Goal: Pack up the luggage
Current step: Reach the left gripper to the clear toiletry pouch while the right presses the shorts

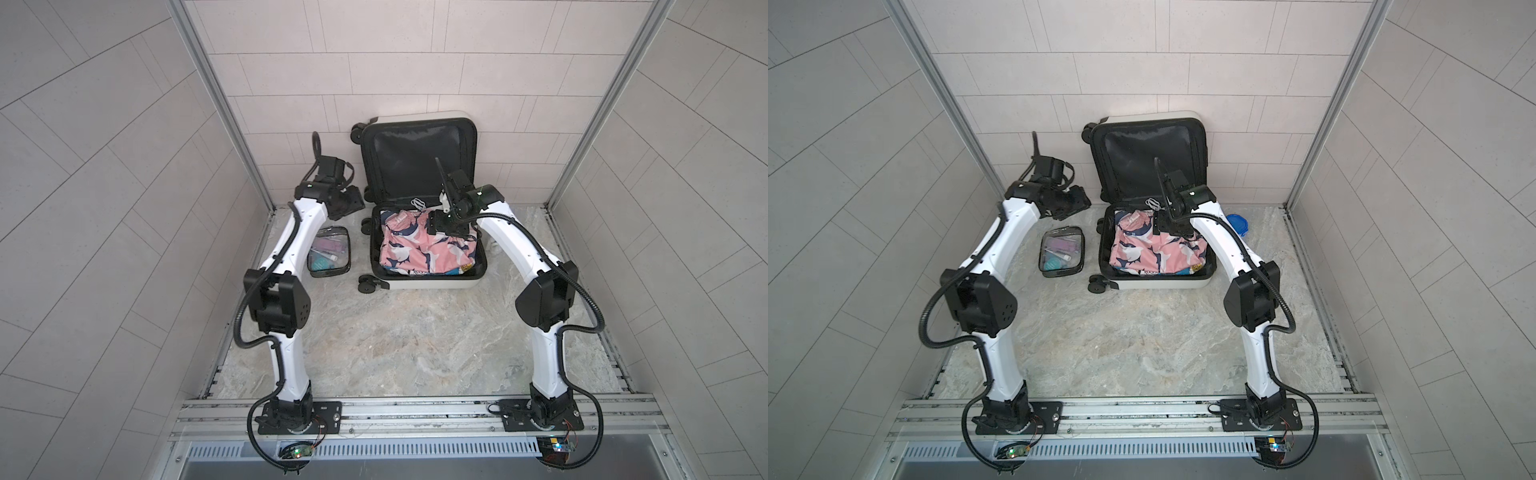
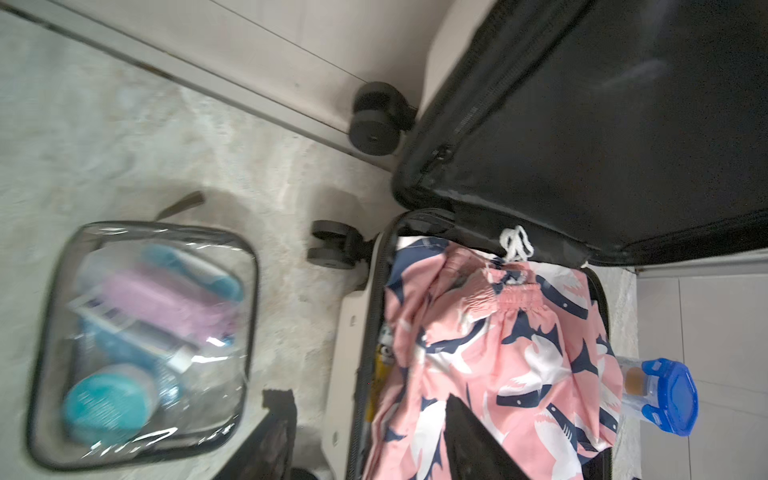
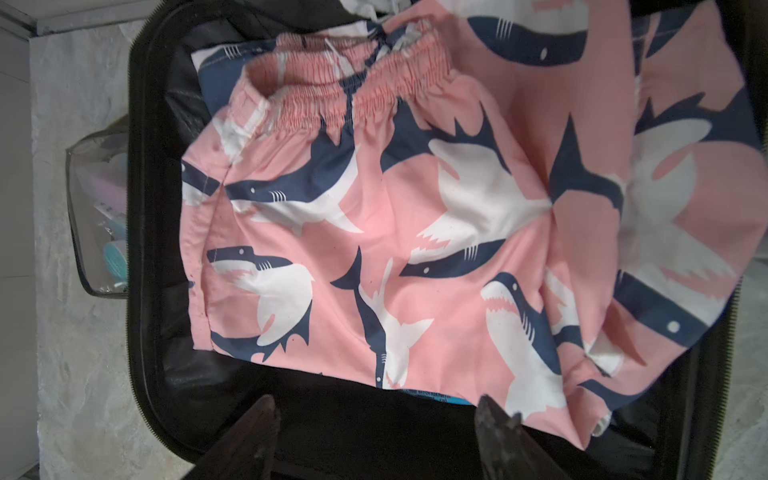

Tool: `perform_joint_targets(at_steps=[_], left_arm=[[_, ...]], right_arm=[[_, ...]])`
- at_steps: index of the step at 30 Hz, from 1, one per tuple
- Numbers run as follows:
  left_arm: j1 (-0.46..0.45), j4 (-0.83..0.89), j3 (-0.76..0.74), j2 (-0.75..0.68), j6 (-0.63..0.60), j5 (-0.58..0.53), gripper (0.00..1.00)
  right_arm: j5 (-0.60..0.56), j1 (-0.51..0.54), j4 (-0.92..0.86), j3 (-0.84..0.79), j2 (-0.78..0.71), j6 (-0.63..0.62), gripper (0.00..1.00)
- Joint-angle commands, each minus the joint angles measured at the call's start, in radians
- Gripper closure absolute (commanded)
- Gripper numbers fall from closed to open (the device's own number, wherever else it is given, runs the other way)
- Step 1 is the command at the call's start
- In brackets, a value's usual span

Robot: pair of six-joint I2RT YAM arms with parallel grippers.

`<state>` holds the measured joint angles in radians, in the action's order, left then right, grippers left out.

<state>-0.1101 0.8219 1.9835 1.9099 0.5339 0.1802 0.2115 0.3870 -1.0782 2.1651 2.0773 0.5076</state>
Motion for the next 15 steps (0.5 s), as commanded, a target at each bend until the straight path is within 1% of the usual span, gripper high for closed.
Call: perform_joint_targets(at_steps=[1,4,7,10,12,15], left_arm=[[0.092,0.008,-0.169,-0.059,-0.014,-0.027,0.34],[0.175,-0.023,-0.296,-0.097,0.000,0.006,0.33],[0.241,-0.042,-0.363,-0.092,-0.021,0.030,0.33],[0.273,-0.024,-0.354,-0.046,-0.066,0.043,0.34],[0.292,-0.003,-0.319,0.016,-0.116,0.082,0.35],[0.297,0.016,-0.277,0.096,-0.193,0.084,0.38]], right_arm=[[0.015,0.022,0.032,-0.070,-0.077,-0.028,0.23],[0.013,0.060,0.043,-0.122,-0.107,-0.042,0.22],[0.016,0.105,0.056,-0.178,-0.126,-0.037,0.22],[0.017,0.143,0.090,-0.235,-0.147,-0.020,0.22],[0.028,0.160,0.111,-0.266,-0.153,0.001,0.22],[0.033,0.185,0.117,-0.277,-0.146,0.020,0.22]])
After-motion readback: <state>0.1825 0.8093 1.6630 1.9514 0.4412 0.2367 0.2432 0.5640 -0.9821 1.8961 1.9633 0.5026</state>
